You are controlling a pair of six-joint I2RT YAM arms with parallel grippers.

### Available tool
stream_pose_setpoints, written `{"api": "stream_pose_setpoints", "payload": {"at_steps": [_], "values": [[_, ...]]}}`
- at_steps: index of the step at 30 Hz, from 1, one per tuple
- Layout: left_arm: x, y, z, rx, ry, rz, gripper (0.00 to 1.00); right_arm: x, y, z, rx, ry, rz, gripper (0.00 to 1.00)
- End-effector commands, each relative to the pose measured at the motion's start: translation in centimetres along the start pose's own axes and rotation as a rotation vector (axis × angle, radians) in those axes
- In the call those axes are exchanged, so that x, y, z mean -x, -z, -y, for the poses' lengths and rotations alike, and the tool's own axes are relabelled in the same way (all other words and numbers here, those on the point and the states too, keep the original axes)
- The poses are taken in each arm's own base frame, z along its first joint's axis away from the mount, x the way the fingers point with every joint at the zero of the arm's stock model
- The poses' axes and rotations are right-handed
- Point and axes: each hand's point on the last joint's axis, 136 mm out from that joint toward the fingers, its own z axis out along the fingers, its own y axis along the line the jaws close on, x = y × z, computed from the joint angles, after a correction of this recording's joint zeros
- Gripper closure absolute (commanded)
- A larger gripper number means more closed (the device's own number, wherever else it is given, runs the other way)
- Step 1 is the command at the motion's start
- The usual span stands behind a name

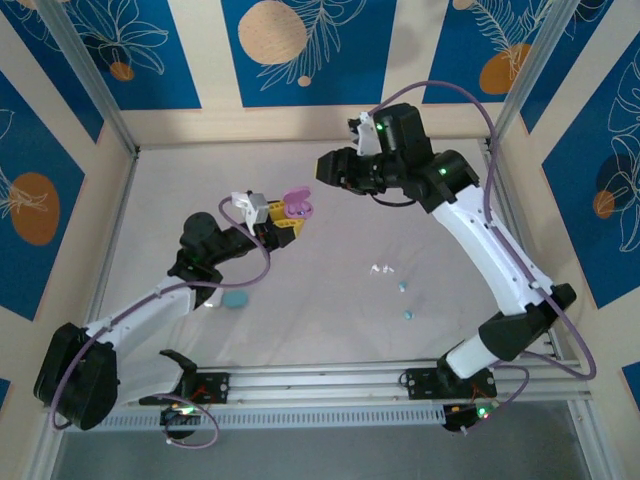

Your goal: Insert wireless bluetooth earbuds into charging case

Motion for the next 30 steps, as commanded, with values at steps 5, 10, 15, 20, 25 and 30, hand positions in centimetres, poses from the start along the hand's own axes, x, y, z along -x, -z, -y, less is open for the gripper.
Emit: {"api": "stream_pose_setpoints", "payload": {"at_steps": [5, 10, 15, 20, 25, 30], "values": [[2.9, -0.2, 1.9, -0.077, -0.06, 0.049, 0.78, -0.3, -2.1, -1.1, 0.088, -0.032, -0.122, 0.53], [3.5, -0.2, 1.5, -0.052, -0.057, 0.08, 0.78, -1.6, -3.1, -1.3, 0.123, -0.039, -0.214, 0.52], [4.0, -0.3, 0.9, -0.021, -0.055, 0.109, 0.78, -3.9, -2.6, -1.4, 0.162, -0.028, -0.288, 0.54], [4.6, -0.6, 1.0, -0.033, -0.055, 0.123, 0.78, -4.7, -1.5, -1.1, 0.25, -0.093, -0.283, 0.53], [4.8, -0.7, 1.2, -0.054, -0.053, 0.124, 0.78, -5.0, -1.0, -0.9, 0.336, -0.156, -0.308, 0.49], [5.1, -0.9, 1.3, -0.064, -0.046, 0.139, 0.77, -6.0, -1.0, -1.7, 0.442, -0.191, -0.393, 0.49]]}}
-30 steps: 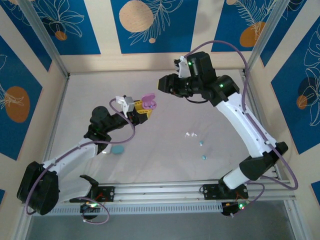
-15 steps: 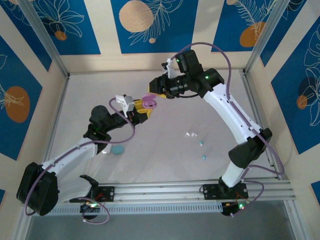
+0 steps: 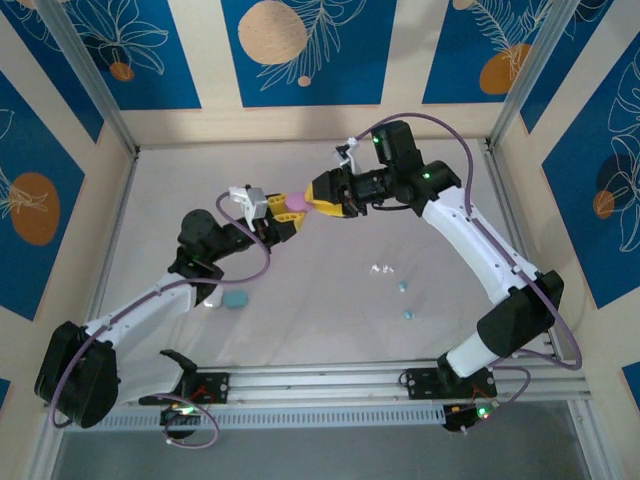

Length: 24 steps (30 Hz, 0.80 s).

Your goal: Insert wireless bluetooth earbuds into charging case

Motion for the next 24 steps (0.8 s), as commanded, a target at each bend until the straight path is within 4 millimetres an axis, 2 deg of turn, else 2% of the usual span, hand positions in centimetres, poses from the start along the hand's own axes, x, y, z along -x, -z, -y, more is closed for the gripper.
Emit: {"api": "stream_pose_setpoints", "payload": {"at_steps": [1, 8, 14, 22, 24], "values": [[2.9, -0.6, 1.1, -0.054, -0.034, 0.082, 0.77, -1.4, 0.1, -2.1, 0.133, -0.003, -0.088, 0.49], [3.2, -1.0, 1.3, -0.083, -0.022, 0.091, 0.77, -1.3, -0.4, -1.7, 0.184, -0.035, -0.108, 0.55], [3.1, -1.1, 1.7, -0.104, -0.015, 0.086, 0.77, -0.4, -0.1, -0.6, 0.192, -0.077, -0.07, 0.55], [2.8, -1.5, 1.8, -0.127, -0.007, 0.074, 0.77, -0.3, -0.7, 0.0, 0.199, -0.097, -0.083, 0.55], [2.7, -1.5, 1.8, -0.124, -0.004, 0.073, 0.77, -0.3, -0.7, 0.0, 0.201, -0.093, -0.081, 0.6]]}}
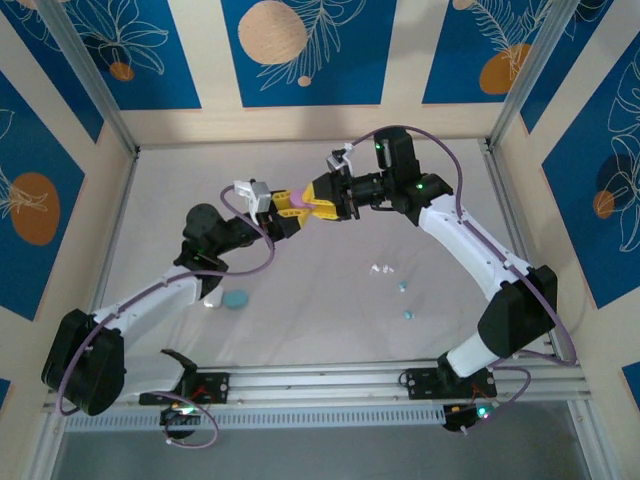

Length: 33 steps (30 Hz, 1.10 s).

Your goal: Insert wireless bluetooth earbuds into charging case

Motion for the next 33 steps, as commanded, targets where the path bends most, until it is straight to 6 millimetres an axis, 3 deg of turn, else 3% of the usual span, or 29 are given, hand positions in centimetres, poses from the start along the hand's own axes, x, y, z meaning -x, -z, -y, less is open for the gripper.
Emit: {"api": "stream_pose_setpoints", "payload": {"at_steps": [1, 6, 10, 14, 18, 20, 25, 27, 33], "values": [[2.6, -0.5, 2.0, -0.083, -0.055, 0.066, 0.76, 0.0, 0.1, 0.5, -0.003, -0.021, 0.004, 0.64], [2.2, -0.4, 1.8, -0.07, -0.053, 0.051, 0.7, 0.3, 0.8, 0.7, -0.01, -0.015, 0.037, 0.77], [1.5, -0.3, 1.5, -0.05, -0.049, 0.029, 0.58, 0.7, 1.7, 0.9, -0.018, -0.007, 0.088, 0.8], [0.2, -0.1, 0.8, -0.008, -0.043, -0.013, 0.4, 1.4, 2.5, 1.7, -0.039, -0.005, 0.162, 0.81], [-1.3, 1.0, -0.9, 0.127, -0.029, -0.074, 0.33, 2.6, 3.8, 3.6, -0.062, -0.029, 0.262, 0.81], [-1.5, 1.8, -1.7, 0.197, -0.042, -0.094, 0.32, 3.3, 4.4, 5.4, -0.089, -0.054, 0.312, 0.81], [-1.5, 4.4, -2.9, 0.355, -0.071, -0.139, 0.27, 5.2, 5.6, 12.5, -0.217, -0.162, 0.401, 0.81], [-1.8, 5.6, -3.4, 0.423, -0.068, -0.176, 0.25, 5.9, 5.2, 15.5, -0.266, -0.188, 0.382, 0.81], [-3.2, 8.2, -4.4, 0.562, -0.01, -0.316, 0.25, 9.0, 3.1, 21.9, -0.349, -0.213, 0.299, 0.81]]}}
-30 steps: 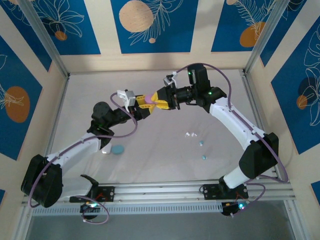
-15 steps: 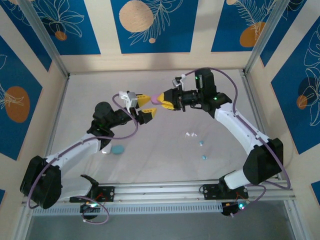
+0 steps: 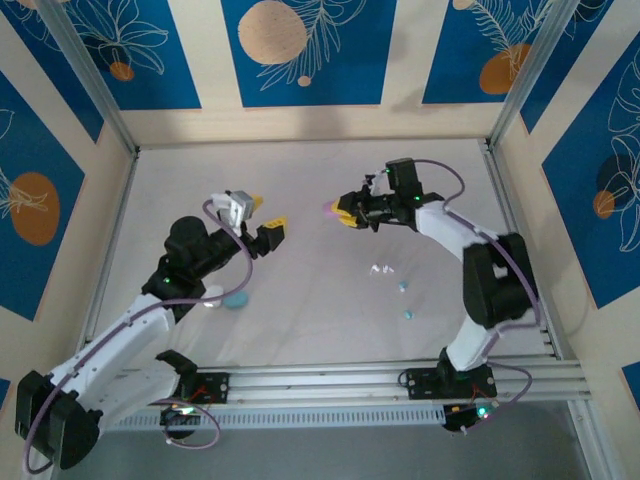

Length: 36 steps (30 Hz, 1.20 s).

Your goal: Insert wireless bluetooth earbuds into charging case

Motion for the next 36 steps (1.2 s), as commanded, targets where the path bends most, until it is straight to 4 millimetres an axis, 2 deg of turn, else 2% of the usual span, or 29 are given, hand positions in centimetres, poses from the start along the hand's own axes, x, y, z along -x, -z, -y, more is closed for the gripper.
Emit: {"api": "stream_pose_setpoints", "payload": {"at_steps": [1, 4, 11, 17, 24, 28, 34, 36], "values": [[-2.1, 0.9, -1.9, 0.123, 0.018, -0.143, 0.25, 1.7, -1.9, 0.9, -0.031, 0.062, -0.023, 0.81], [-2.6, 1.6, -2.3, 0.158, 0.044, -0.191, 0.25, 2.9, -3.8, 0.9, -0.012, 0.079, -0.059, 0.81], [-3.0, 2.5, -2.9, 0.2, 0.087, -0.235, 0.25, 4.8, -8.1, 3.8, -0.126, 0.051, -0.125, 0.79], [-3.0, 2.8, -3.1, 0.206, 0.067, -0.251, 0.25, 5.1, -9.8, 5.2, -0.16, 0.042, -0.172, 0.76], [-3.5, 2.7, -3.4, 0.219, 0.058, -0.258, 0.25, 4.8, -9.7, 7.3, -0.248, 0.037, -0.187, 0.72], [-3.6, 2.6, -3.5, 0.225, 0.062, -0.263, 0.25, 4.5, -9.2, 8.0, -0.291, 0.037, -0.192, 0.65], [-3.6, 2.8, -3.8, 0.243, 0.061, -0.256, 0.25, 4.7, -7.3, 8.3, -0.387, 0.061, -0.148, 0.53], [-3.5, 2.8, -4.0, 0.252, 0.067, -0.257, 0.25, 4.9, -6.3, 7.8, -0.412, 0.087, -0.122, 0.5]]}}
